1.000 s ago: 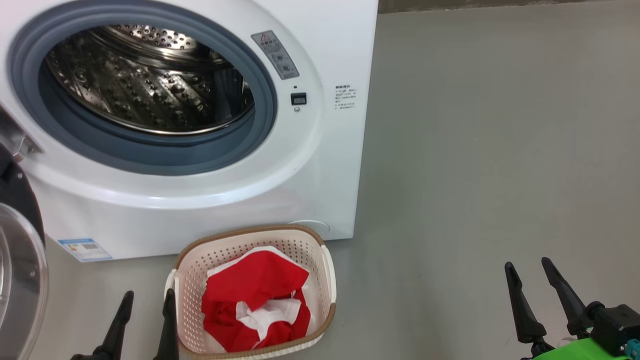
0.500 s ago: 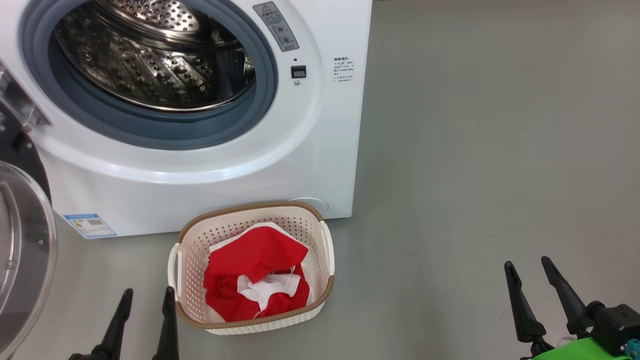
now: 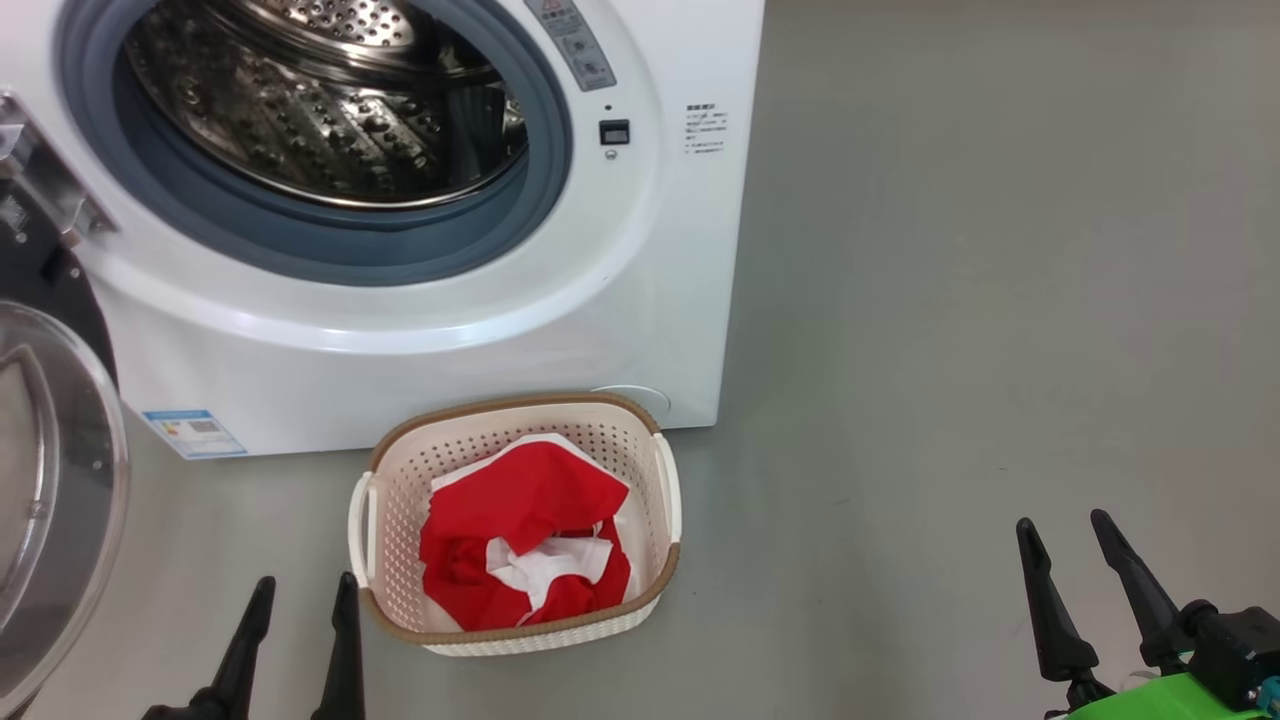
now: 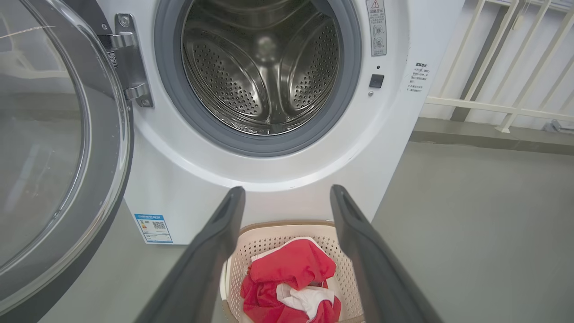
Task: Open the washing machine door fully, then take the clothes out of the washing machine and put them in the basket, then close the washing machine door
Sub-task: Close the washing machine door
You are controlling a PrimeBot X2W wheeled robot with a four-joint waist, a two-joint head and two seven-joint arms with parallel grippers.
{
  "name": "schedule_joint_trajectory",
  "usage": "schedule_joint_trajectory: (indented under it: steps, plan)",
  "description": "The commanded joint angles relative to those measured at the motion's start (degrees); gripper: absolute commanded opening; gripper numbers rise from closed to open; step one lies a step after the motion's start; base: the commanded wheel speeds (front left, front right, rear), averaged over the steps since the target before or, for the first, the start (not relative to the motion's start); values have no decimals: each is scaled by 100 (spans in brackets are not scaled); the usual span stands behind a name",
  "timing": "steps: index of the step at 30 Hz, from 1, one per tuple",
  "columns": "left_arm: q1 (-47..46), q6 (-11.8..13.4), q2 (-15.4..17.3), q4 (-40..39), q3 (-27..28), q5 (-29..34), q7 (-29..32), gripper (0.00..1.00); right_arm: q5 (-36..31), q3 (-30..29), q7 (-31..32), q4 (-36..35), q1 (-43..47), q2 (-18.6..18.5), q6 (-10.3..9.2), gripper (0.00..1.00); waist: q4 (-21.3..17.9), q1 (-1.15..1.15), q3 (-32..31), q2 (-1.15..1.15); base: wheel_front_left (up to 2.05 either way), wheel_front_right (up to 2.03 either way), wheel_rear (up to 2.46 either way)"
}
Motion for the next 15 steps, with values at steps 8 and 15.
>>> schedule_joint_trajectory:
  steps: [8, 15]
  plan:
    - [-175, 170, 60, -41, 52, -233, -31, 100, -95, 233, -37, -102, -59, -179, 36, 100, 546, 0, -66, 0, 0, 0, 0]
    - [-27, 310, 60, -22, -68, -414, -31, 100, -82, 381, -37, -50, -87, -321, 36, 100, 1127, 0, -197, 0, 0, 0, 0]
